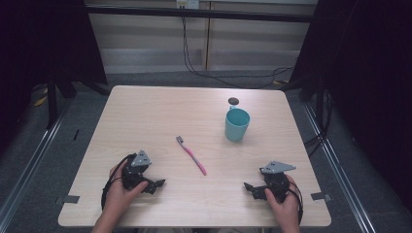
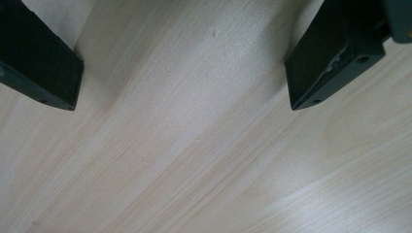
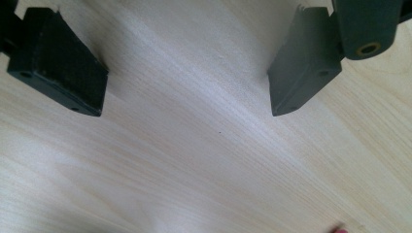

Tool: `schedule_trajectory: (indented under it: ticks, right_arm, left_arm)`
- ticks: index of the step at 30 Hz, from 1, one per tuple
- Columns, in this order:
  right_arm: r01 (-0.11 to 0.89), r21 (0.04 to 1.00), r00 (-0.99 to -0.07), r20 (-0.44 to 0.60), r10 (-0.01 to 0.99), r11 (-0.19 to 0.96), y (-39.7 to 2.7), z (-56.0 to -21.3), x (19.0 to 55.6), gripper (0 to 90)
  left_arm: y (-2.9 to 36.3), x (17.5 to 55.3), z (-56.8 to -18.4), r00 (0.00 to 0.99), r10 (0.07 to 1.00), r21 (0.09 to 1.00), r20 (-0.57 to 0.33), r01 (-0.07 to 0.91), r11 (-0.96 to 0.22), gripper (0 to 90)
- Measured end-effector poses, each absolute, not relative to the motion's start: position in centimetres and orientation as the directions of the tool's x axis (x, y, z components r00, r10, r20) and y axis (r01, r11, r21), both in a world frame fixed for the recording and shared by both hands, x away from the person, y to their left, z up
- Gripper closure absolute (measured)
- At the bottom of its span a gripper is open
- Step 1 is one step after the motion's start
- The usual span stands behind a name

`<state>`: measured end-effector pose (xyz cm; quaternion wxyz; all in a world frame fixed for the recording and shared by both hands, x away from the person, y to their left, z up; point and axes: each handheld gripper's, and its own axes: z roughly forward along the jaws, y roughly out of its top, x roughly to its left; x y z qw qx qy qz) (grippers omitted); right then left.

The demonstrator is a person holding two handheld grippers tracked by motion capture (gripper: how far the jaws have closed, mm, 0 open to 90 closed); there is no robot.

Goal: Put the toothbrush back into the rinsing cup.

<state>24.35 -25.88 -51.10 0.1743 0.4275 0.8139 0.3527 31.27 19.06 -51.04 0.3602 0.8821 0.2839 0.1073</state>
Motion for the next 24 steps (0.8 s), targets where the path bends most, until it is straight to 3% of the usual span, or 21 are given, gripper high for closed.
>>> schedule_trajectory:
  ticks: [14, 16, 17, 24]
  right_arm:
    - [0.591, 0.718, -0.550, 0.024, 0.835, 0.368, -25.6, -51.0, 24.3, 14.3]
    - [0.607, 0.704, -0.541, 0.027, 0.841, 0.368, -25.5, -50.8, 24.5, 17.5]
    - [0.617, 0.687, -0.545, 0.021, 0.838, 0.384, -25.2, -50.4, 24.7, 23.5]
    - [0.644, 0.627, -0.586, 0.036, 0.809, 0.438, -23.3, -49.1, 26.3, 25.2]
  left_arm:
    - [19.1, 31.3, -51.0, 0.816, 0.578, 0.696, -0.015, 0.423, -0.580, 0.0]
    - [19.1, 31.3, -51.0, 0.816, 0.578, 0.696, -0.015, 0.424, -0.579, 0.0]
    - [19.1, 31.3, -51.0, 0.816, 0.578, 0.696, -0.015, 0.424, -0.579, 0.0]
    - [19.1, 31.3, -51.0, 0.816, 0.578, 0.696, -0.015, 0.424, -0.579, 0.0]
